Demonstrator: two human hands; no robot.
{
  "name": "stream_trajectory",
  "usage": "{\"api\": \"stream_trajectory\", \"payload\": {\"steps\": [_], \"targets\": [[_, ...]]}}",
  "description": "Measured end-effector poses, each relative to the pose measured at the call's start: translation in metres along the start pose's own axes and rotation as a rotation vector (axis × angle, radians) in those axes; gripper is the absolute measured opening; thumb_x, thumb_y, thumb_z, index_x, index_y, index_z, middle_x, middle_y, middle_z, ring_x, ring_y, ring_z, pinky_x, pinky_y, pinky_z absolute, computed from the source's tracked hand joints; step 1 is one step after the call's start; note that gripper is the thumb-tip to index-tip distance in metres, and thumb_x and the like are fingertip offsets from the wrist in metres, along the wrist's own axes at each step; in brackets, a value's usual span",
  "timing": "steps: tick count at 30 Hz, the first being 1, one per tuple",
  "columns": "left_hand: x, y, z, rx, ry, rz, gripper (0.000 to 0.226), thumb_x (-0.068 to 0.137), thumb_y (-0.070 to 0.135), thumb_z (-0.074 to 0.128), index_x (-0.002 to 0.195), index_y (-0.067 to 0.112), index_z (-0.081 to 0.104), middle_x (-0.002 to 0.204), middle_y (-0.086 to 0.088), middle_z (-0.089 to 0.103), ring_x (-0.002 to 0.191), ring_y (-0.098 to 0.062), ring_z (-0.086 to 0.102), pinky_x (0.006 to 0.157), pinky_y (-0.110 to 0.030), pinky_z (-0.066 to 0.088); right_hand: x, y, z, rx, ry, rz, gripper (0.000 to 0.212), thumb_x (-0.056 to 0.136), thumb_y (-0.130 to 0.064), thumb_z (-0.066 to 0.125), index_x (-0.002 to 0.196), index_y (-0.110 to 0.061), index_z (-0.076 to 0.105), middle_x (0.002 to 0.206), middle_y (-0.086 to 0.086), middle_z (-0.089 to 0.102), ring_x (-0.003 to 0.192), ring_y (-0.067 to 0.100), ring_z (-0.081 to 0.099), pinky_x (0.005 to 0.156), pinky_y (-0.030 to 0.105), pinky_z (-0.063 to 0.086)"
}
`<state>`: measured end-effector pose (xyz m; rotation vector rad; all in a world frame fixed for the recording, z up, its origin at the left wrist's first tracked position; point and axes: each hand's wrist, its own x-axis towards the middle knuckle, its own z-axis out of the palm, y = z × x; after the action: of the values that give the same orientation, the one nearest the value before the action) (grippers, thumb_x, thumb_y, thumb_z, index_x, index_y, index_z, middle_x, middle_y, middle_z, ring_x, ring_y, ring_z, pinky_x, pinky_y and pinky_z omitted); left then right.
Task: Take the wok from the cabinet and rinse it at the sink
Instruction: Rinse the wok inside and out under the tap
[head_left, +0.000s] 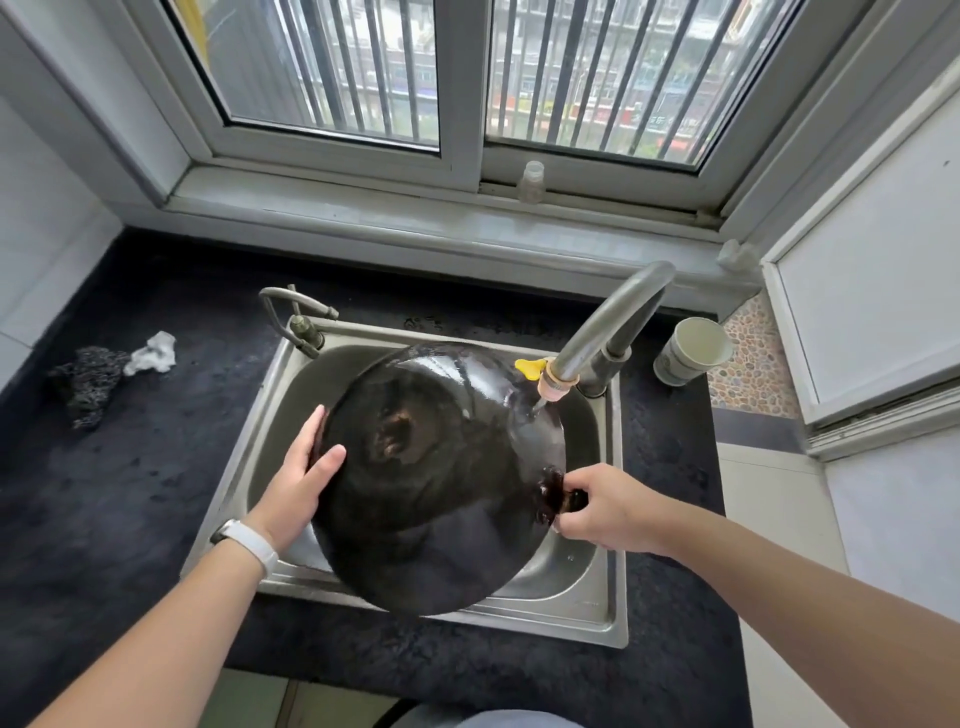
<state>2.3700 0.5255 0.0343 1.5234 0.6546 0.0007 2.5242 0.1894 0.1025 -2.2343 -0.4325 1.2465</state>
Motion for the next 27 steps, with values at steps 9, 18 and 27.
{"api": "stream_trajectory", "payload": {"steps": [9,18,27], "targets": [[-0.03,-0.012,-0.01,0.124,0.035,0.061,0.068,0.075,0.059,0.06,0.139,0.06,0.034,0.156,0.017,0.034,0.143,-0.003,0.032,0.121,-0.04,0.024,-0.01,0.007,0.024,0.196,-0.083,0.084,0.015,0.086,-0.002,0.057,0.095,0.008,0.063,0.053,0.001,0.042,0.041,0.011,0.037,0.041,0.024,0.029],[-0.025,-0.01,0.009,0.193,0.013,0.064,0.075,0.069,0.063,0.058,0.139,0.047,0.037,0.155,0.009,0.037,0.142,-0.006,0.033,0.117,-0.03,0.023,-0.021,0.017,0.034,0.2,-0.002,0.136,0.019,0.081,-0.007,0.061,0.095,0.004,0.068,0.061,0.006,0.05,0.049,0.017,0.046,0.047,0.028,0.041],[-0.001,0.005,0.032,0.17,-0.073,0.067,0.086,0.068,0.062,0.062,0.146,0.034,0.043,0.149,0.009,0.046,0.137,-0.006,0.041,0.113,-0.027,0.029,-0.038,0.03,0.034,0.227,0.081,0.175,0.015,0.084,-0.006,0.061,0.094,0.002,0.069,0.059,0.002,0.05,0.043,0.01,0.044,0.043,0.024,0.039]]}}
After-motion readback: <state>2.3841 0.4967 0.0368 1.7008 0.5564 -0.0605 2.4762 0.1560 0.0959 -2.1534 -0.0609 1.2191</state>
